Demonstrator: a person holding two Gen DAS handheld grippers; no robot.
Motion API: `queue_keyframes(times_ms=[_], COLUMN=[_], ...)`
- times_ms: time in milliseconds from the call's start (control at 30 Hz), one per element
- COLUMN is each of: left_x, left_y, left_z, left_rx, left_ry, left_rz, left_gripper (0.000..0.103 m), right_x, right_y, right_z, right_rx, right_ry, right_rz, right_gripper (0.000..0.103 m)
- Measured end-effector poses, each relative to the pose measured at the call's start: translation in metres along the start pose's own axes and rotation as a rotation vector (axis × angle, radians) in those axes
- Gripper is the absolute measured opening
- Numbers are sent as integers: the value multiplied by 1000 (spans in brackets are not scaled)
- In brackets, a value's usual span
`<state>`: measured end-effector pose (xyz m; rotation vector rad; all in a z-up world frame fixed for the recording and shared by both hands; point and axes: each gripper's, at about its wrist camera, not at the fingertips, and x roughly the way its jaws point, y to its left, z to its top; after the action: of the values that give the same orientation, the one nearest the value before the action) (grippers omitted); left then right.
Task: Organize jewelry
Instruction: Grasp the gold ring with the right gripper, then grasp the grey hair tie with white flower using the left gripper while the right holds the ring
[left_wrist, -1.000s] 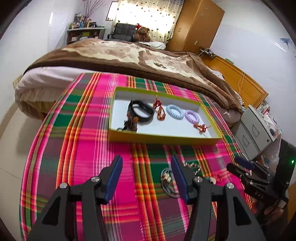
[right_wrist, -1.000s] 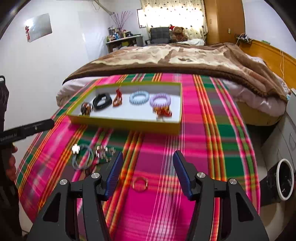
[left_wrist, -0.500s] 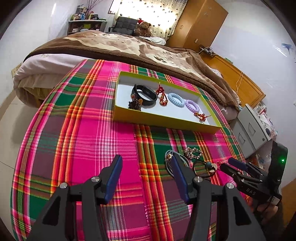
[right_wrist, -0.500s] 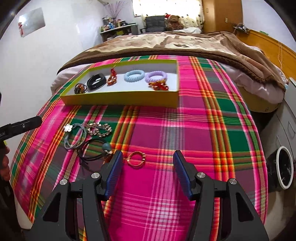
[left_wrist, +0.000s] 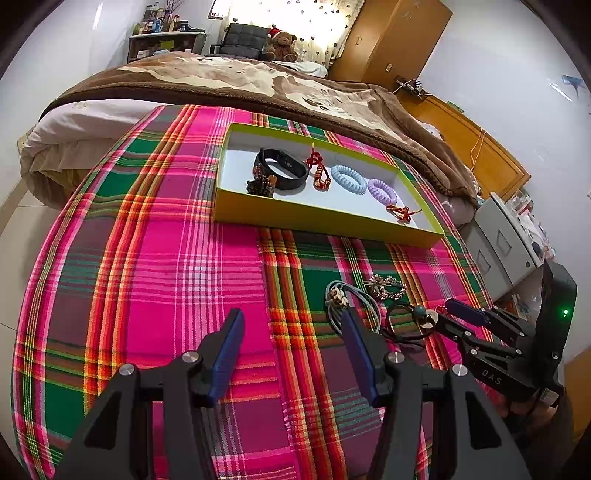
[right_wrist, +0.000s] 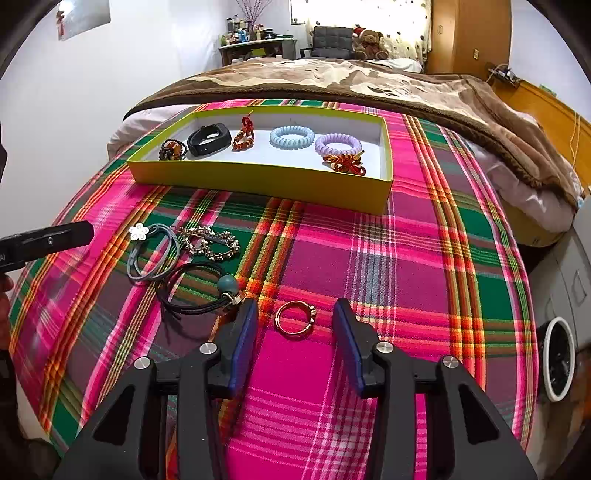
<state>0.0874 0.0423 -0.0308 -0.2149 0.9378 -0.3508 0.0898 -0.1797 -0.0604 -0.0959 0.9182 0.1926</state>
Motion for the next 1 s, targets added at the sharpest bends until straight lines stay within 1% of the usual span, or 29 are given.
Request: queue_keyframes(times_ms=[33,67,100,333,467,600,767,800,833,933,1000], left_x=[0,1,1,7,11,18,28,31,33,37,41], left_y=[0,-1,-2,-6,-12,-19,-31,-33,-33,-39,-41], left_z=[0,0,0,0,1,3,4,4,5,7,8], left_rx=[1,2,4,9,19,24,52,55,55,97,117], left_ry=[2,4,5,21,32,45,66,70,70,55,59], left_rz=[-1,-2,-3,0,-9,-39,-38,-34,-16,51,69], left_gripper=[57,57,57,57,57,57,57,57,57,57,57], right_x=[0,0,-1,-2,-5,-11,-14,-15,-15,-18,-20], right_y=[1,1,2,0,-4,-9,-13,-13,-14,-14,-14], right_z=[0,0,1,0,-1,0,1,1,1,2,2], right_rx=[-4,-6,-8,0,18,41,57,60,60,60,57], right_ry=[-1,-3,-6,-10,-24,-43,-54,-56,-58,-68,-73], right_rz=[1,5,13,25,25,28,32,31,32,32,29], right_gripper=[38,28,23,23,23,23,23,23,23,23,23])
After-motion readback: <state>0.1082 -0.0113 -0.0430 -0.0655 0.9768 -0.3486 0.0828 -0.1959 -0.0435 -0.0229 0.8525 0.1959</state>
